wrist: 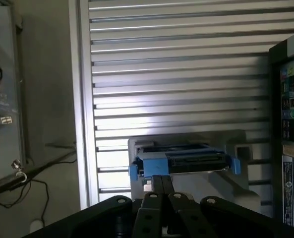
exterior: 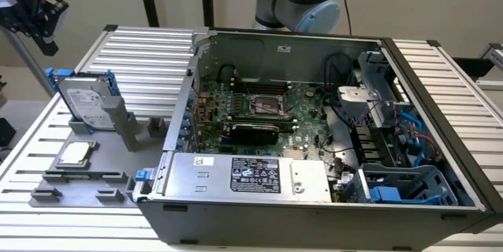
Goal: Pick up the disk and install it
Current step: 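Reach for the disk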
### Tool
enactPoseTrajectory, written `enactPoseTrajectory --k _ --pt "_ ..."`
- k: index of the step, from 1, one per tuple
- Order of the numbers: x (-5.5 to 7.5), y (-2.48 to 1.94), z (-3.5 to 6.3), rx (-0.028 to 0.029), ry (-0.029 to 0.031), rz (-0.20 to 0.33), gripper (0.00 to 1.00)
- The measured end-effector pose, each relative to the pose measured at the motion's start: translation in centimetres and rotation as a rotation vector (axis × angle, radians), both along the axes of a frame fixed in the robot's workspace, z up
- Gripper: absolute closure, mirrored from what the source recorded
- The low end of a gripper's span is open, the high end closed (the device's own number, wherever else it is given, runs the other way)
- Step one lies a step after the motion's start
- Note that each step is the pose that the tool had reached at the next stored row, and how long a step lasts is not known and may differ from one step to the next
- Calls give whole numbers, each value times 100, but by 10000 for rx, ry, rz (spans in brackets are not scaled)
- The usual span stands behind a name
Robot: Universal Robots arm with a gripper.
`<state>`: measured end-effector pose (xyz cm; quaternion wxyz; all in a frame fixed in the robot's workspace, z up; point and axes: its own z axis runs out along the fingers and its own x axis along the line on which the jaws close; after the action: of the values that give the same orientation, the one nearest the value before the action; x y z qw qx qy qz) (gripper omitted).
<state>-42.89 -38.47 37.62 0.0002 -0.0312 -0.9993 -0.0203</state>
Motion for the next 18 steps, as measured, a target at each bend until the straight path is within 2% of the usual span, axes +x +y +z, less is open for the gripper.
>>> enactPoseTrajectory --k 3,18 --pt "-3 35 -15 -50 0 78 100" --pt "-3 35 -15 -52 0 102 100"
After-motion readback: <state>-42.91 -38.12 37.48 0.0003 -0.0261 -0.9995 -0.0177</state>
